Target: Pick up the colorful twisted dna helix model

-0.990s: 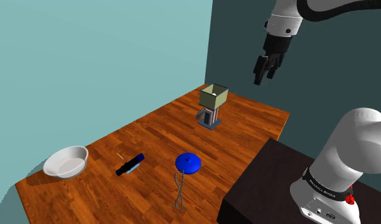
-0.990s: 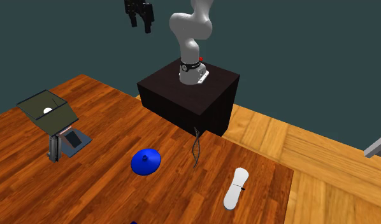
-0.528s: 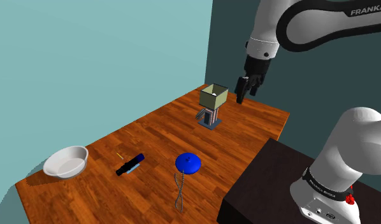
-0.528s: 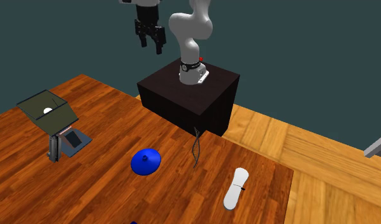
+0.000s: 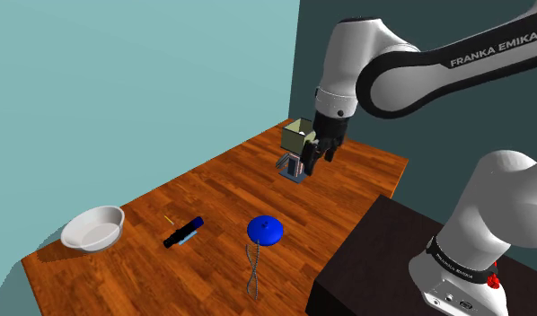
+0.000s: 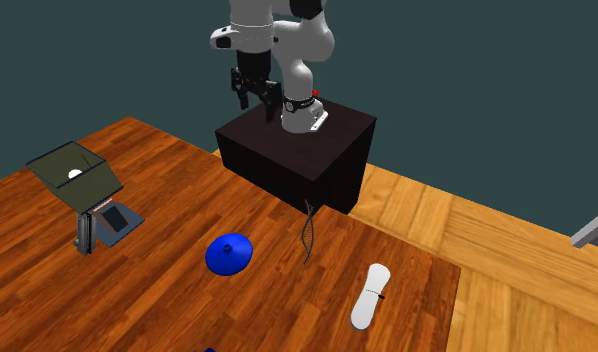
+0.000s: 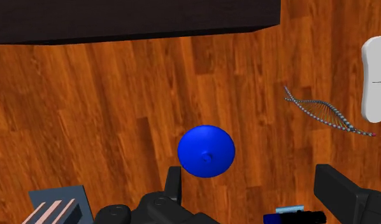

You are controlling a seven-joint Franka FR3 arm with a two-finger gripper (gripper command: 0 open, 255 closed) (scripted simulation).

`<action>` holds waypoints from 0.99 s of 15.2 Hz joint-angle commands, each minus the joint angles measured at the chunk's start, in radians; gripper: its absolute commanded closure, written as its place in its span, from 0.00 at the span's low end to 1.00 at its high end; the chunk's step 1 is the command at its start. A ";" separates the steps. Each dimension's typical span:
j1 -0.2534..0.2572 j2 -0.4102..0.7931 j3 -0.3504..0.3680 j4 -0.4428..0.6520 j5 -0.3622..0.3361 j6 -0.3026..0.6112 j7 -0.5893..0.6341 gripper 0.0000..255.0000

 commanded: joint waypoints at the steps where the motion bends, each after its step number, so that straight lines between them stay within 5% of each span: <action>1: 0.014 0.048 0.032 0.000 0.010 0.054 0.029 0.00; 9: 0.034 0.318 0.171 0.066 -0.027 0.270 0.181 0.00; 15: 0.040 0.553 0.250 0.169 -0.177 0.391 0.358 0.00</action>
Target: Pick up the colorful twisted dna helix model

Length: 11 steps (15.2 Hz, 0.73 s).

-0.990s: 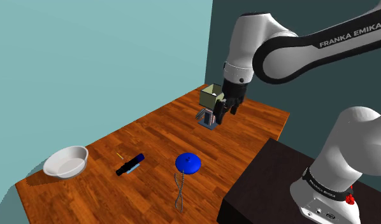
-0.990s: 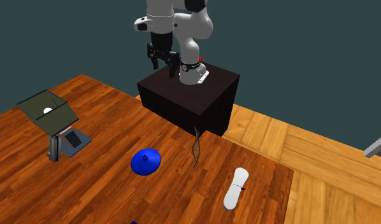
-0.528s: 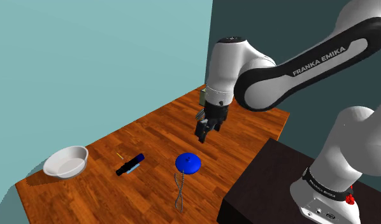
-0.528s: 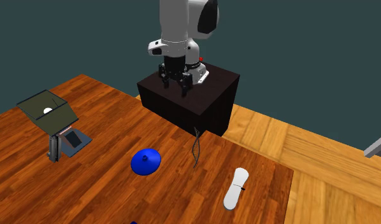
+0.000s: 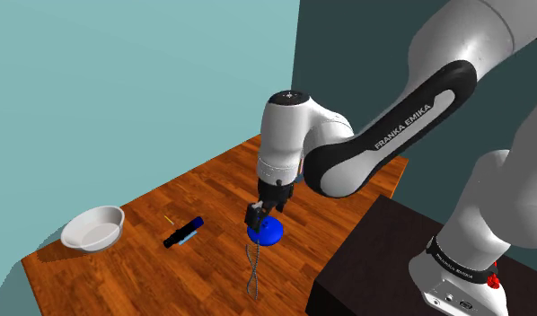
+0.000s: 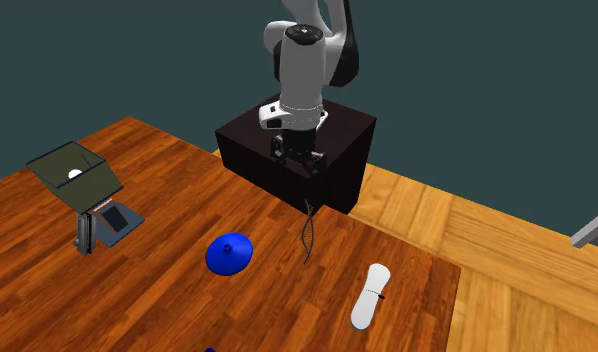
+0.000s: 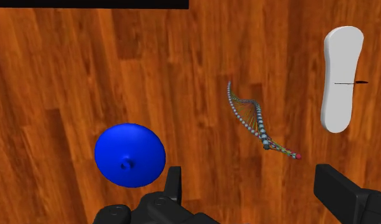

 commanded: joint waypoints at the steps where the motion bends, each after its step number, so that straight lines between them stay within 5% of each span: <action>1: 0.010 0.081 0.017 0.041 -0.067 0.033 0.070 0.00; 3: 0.031 0.163 0.018 0.088 -0.141 0.056 0.141 0.00; 11: 0.065 0.272 -0.027 0.092 -0.257 0.145 0.230 0.00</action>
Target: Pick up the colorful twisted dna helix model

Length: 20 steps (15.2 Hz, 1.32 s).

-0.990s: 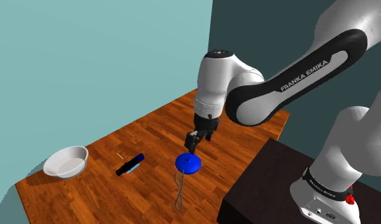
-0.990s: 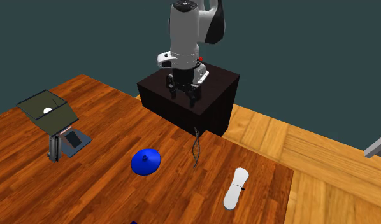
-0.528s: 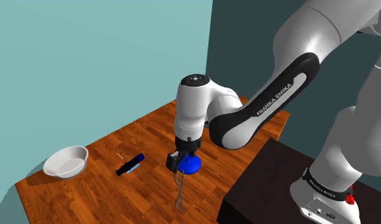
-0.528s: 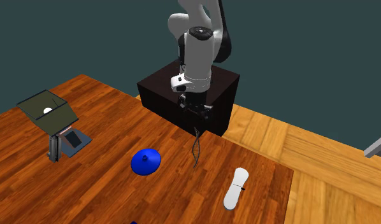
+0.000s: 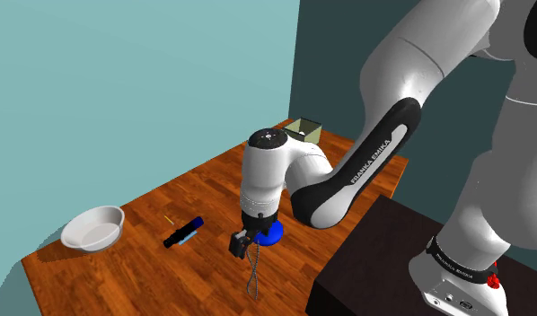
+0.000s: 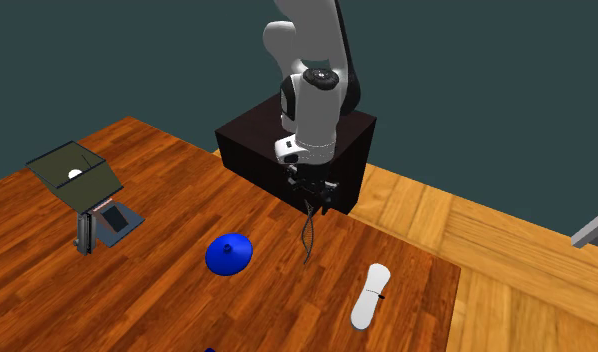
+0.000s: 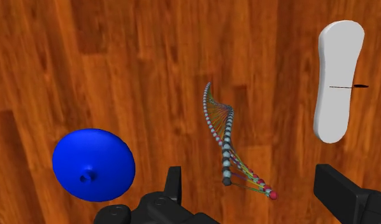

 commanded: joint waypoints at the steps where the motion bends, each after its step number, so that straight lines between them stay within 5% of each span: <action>1: 0.006 0.020 -0.010 0.003 -0.021 0.015 0.014 0.00; 2: 0.006 0.020 -0.010 0.003 -0.021 0.015 0.014 0.00; 3: 0.006 0.021 -0.010 0.003 -0.022 0.015 0.015 1.00; 12: 0.006 0.020 -0.010 0.003 -0.021 0.015 0.014 1.00; 20: -0.024 -0.082 0.035 0.007 0.089 -0.076 -0.068 1.00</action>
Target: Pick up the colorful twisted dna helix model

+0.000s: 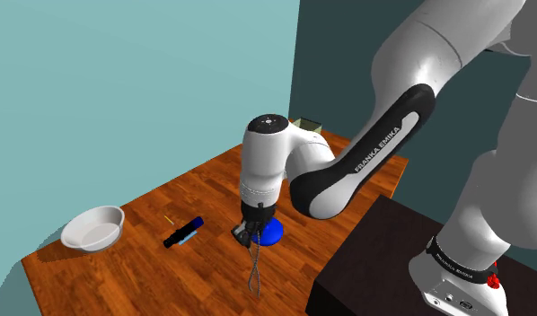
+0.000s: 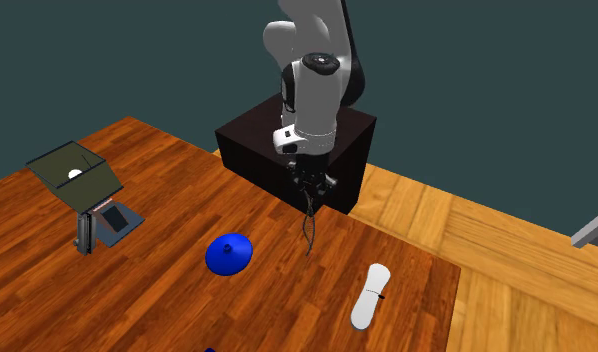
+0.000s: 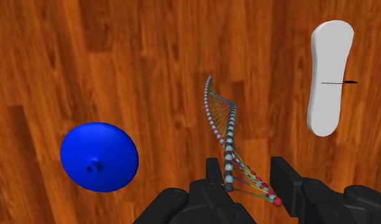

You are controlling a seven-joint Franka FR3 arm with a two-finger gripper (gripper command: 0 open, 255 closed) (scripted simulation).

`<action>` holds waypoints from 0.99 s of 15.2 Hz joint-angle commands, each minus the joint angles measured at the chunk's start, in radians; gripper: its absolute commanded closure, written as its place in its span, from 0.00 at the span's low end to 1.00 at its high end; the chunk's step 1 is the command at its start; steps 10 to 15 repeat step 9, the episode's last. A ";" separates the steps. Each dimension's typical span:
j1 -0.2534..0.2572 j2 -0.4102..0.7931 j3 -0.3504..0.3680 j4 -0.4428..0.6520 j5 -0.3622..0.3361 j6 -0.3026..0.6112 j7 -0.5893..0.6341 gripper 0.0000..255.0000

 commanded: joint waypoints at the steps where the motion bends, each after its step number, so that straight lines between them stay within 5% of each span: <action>1: -0.005 -0.029 0.011 0.003 0.030 -0.028 -0.020 1.00; 7: -0.013 -0.099 0.025 0.019 0.099 -0.102 -0.071 1.00; 15: -0.013 -0.101 0.025 0.020 0.100 -0.104 -0.072 1.00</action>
